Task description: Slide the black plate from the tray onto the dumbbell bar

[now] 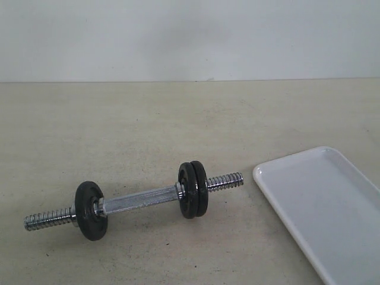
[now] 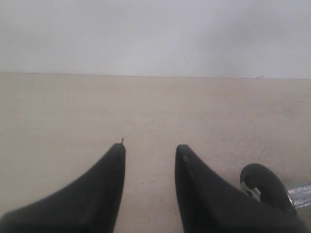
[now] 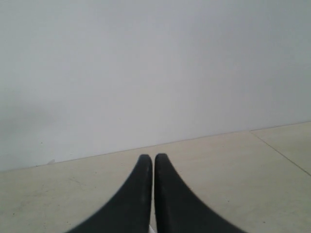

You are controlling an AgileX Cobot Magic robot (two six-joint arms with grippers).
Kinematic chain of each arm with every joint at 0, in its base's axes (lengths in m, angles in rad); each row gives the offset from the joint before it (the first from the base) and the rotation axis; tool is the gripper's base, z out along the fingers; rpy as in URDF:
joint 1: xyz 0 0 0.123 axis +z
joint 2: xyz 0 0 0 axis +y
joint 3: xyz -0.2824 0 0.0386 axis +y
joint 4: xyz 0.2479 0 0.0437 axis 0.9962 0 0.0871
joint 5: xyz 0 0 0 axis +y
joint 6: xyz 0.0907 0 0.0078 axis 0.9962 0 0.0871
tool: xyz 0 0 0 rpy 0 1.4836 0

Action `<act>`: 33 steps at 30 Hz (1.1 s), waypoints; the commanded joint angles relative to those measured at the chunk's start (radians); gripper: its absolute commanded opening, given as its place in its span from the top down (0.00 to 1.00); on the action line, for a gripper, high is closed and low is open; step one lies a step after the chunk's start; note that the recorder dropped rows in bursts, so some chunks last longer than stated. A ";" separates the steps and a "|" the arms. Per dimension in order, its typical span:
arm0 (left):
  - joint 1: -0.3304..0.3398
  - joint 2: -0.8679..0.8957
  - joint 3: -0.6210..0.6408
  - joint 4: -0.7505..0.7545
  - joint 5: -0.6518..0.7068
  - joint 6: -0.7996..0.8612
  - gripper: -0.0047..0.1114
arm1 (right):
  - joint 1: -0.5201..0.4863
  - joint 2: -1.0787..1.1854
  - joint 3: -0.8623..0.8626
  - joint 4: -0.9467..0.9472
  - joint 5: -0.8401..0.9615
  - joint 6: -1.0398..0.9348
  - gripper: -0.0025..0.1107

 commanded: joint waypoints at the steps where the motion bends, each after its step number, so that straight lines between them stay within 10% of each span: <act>1: 0.002 -0.004 0.002 -0.001 0.008 0.008 0.68 | -0.003 -0.004 0.005 -0.001 -0.003 -0.008 0.98; 33: 0.037 -0.004 0.002 -0.007 0.025 0.008 0.68 | -0.003 -0.004 0.005 -0.001 -0.003 -0.008 0.98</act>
